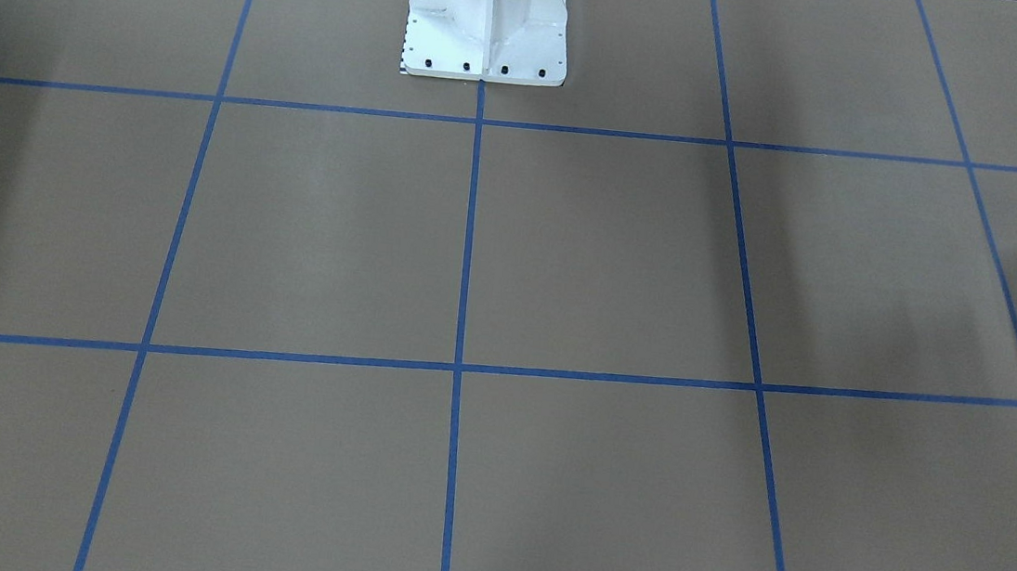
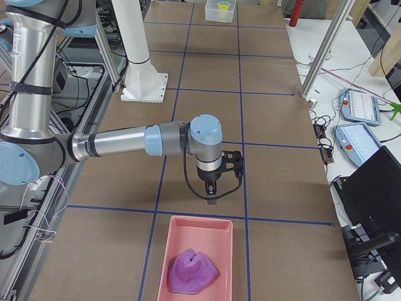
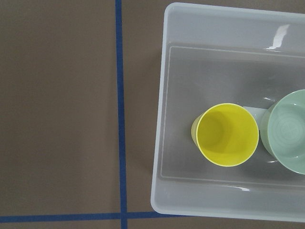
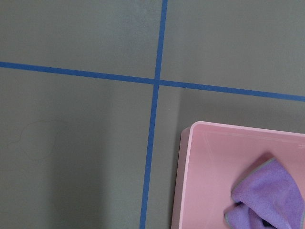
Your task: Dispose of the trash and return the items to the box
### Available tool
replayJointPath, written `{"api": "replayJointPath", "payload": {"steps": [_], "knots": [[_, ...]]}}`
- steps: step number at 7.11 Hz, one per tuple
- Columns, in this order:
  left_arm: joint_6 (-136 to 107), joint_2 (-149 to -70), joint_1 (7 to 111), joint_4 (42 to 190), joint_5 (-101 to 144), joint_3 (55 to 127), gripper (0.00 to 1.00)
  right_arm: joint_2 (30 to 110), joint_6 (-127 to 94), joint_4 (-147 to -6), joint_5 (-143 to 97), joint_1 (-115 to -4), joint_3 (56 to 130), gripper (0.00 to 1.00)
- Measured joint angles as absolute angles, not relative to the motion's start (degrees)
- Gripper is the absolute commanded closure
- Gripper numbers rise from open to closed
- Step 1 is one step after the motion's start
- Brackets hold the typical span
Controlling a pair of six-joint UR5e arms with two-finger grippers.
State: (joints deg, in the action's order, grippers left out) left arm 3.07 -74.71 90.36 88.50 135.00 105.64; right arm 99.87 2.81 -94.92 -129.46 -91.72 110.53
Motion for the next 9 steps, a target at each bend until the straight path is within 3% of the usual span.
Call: {"api": "replayJointPath", "payload": {"steps": [9], "knots": [[3.1,-74.7,90.4,88.4,134.9,105.5,0.02,99.9,2.7,-95.0,-129.6,-90.4,112.8,0.0]]}}
